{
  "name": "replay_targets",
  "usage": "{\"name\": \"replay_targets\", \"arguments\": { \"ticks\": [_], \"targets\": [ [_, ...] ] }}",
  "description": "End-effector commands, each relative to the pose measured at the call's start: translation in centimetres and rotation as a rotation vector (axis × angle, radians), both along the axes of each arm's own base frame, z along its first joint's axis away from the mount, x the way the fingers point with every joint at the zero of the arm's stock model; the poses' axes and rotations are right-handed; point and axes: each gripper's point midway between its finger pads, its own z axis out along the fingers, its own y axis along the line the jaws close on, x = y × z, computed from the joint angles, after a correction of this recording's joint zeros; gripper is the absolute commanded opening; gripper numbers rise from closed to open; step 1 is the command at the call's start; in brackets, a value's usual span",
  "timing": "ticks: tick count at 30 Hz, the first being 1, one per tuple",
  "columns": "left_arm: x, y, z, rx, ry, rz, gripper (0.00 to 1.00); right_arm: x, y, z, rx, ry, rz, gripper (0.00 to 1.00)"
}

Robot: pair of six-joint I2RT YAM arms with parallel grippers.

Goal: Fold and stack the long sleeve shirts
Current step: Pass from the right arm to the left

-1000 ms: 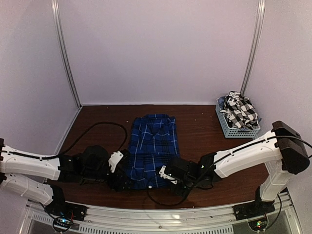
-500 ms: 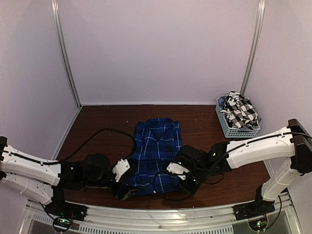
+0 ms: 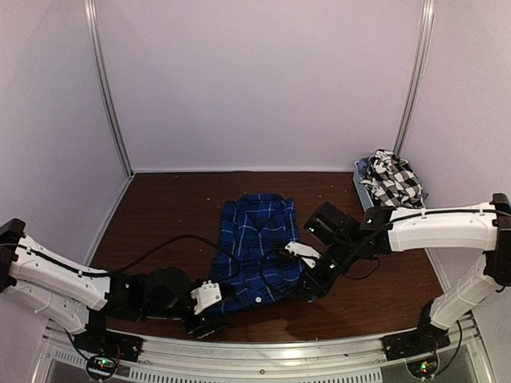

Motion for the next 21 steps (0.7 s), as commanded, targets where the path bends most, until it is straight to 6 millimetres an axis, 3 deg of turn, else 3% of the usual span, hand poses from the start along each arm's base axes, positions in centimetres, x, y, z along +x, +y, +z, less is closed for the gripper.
{"name": "replay_targets", "arguments": {
  "ticks": [1,6,11,16,21],
  "targets": [
    [1.7,-1.7,1.2,0.004,-0.119,0.012,0.81,-0.6,0.6,2.3,0.08,0.035,0.037,0.0],
    [3.7,-1.5,0.8,0.053,-0.178,0.107,0.65,-0.7,0.4,2.6,0.092,0.047,0.045,0.0],
    [4.4,-1.3,0.8,0.075,-0.191,0.158,0.34,-0.4,0.1,2.4,0.089,0.046,0.033,0.0],
    [3.2,-2.1,1.4,0.073,-0.126,0.098,0.0,0.1,-0.5,2.0,0.07,0.022,0.005,0.04],
    [1.4,-3.3,2.3,0.049,-0.014,0.037,0.0,1.0,-0.9,2.7,0.072,-0.036,-0.027,0.22]
  ]
}}
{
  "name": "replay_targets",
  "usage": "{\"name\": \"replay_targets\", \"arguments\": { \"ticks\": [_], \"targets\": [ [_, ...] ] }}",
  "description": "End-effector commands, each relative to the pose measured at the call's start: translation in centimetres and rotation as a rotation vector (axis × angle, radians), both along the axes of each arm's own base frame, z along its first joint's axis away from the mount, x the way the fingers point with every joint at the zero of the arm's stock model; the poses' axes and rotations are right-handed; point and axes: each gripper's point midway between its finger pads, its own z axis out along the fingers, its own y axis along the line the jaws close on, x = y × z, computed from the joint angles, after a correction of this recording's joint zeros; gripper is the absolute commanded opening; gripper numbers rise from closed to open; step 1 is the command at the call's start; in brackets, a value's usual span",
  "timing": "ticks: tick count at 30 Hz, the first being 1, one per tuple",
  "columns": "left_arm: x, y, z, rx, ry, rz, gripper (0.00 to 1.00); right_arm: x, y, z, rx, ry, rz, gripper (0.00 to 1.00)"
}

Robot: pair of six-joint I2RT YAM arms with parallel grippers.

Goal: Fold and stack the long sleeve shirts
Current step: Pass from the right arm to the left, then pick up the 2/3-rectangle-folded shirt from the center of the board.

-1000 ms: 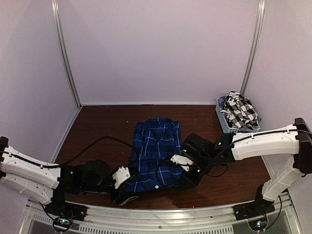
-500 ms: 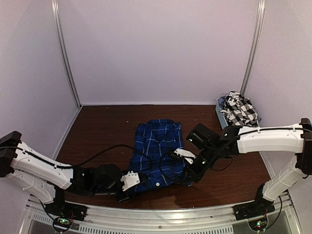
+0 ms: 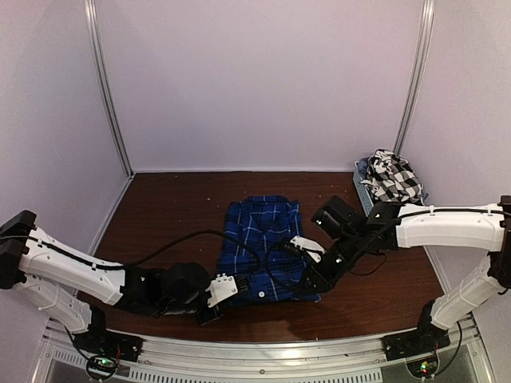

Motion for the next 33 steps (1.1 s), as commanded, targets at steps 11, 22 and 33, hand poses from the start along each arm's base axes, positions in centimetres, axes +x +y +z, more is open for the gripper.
{"name": "replay_targets", "arguments": {
  "ticks": [11,22,33],
  "targets": [
    [-3.0,-3.4,6.9,-0.176,0.27,-0.063,0.0,-0.4,-1.3,5.3,0.099,-0.213,-0.046,0.68],
    [-3.9,-4.1,5.8,-0.123,0.473,-0.07,0.0,-3.1,-1.8,5.6,0.106,-0.273,-0.035,0.7],
    [-4.6,-3.9,7.1,-0.185,0.53,-0.1,0.0,-4.6,-1.2,2.3,0.029,-0.29,-0.007,0.69]
  ]
}}
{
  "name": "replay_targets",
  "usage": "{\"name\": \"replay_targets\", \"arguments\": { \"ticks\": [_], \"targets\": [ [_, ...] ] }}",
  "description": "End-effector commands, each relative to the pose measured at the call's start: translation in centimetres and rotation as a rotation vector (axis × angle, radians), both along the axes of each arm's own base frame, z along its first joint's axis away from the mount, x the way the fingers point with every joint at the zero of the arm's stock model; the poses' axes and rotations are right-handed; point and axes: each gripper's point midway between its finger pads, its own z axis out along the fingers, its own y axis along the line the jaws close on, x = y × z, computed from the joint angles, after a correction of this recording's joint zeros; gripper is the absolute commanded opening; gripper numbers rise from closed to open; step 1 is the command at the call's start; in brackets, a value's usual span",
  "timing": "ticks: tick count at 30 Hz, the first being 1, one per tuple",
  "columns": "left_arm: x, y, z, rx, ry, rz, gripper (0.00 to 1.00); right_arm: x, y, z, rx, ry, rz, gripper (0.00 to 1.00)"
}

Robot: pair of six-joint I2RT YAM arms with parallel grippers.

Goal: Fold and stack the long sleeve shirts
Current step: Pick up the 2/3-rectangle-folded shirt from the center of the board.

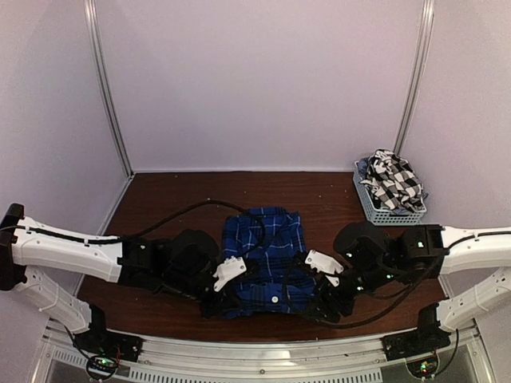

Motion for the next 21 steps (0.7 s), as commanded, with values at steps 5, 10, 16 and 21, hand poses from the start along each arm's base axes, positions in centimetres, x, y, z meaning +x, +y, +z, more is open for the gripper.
{"name": "replay_targets", "arguments": {
  "ticks": [5,10,16,21],
  "targets": [
    [-0.8,-0.5,3.1,-0.131,0.032,-0.031,0.0,0.2,0.2,-2.8,-0.076,-0.041,-0.045,0.68],
    [-1.1,-0.1,3.1,-0.142,0.043,-0.04,0.0,0.2,0.3,-4.2,-0.119,-0.04,-0.049,0.61],
    [-2.2,0.3,1.9,-0.122,0.093,-0.07,0.0,-0.7,0.6,-4.2,-0.128,-0.033,-0.023,0.26],
    [-4.2,0.9,1.1,-0.094,0.18,-0.088,0.0,-3.3,1.1,-3.6,-0.11,0.012,0.018,0.0]
  ]
}}
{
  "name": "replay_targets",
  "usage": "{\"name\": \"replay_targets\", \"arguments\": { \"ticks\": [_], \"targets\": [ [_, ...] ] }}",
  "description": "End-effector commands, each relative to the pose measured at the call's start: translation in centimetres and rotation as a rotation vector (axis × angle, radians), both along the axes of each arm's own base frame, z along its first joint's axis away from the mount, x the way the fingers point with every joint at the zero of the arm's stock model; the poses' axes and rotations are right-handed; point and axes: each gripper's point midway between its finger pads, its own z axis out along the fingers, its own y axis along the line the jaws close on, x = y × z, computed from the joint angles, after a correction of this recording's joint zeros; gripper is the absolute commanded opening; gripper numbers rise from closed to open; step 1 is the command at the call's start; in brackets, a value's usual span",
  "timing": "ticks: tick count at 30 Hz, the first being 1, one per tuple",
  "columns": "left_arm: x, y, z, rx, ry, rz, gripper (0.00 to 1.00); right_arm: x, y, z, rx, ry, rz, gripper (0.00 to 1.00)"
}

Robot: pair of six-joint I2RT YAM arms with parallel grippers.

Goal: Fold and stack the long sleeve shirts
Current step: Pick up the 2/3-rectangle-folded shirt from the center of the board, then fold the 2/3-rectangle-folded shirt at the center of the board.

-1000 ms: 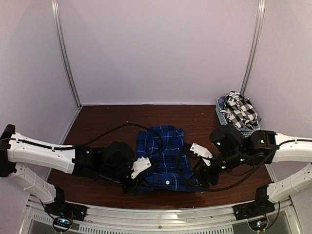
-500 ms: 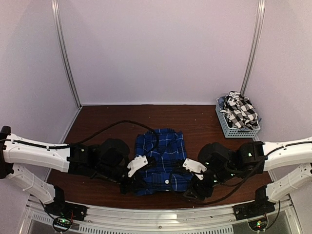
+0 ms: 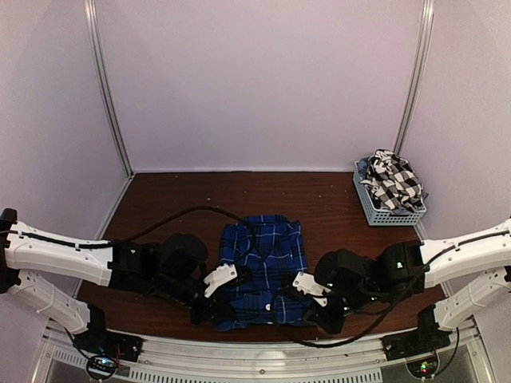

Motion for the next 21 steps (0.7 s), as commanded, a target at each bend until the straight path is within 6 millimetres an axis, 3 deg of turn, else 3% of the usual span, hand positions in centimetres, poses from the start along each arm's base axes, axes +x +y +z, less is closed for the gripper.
{"name": "replay_targets", "arguments": {
  "ticks": [1,8,11,16,21],
  "targets": [
    [-2.4,-0.2,0.9,-0.035,0.079,-0.043,0.0,-2.3,0.6,0.9,0.025,0.041,0.028,0.0],
    [-8.1,0.5,1.0,0.027,0.204,-0.136,0.0,-7.9,1.7,3.1,0.115,0.238,0.113,0.0],
    [-8.7,0.5,1.7,0.015,0.239,-0.145,0.0,-8.6,1.9,4.2,0.159,0.268,0.134,0.0],
    [-7.3,-0.3,3.9,-0.07,0.235,-0.16,0.0,-6.5,1.8,4.9,0.154,0.231,0.123,0.0],
    [-2.7,-0.3,4.8,-0.141,0.228,-0.116,0.0,-2.2,1.7,4.8,0.15,0.214,0.105,0.05]
  ]
}}
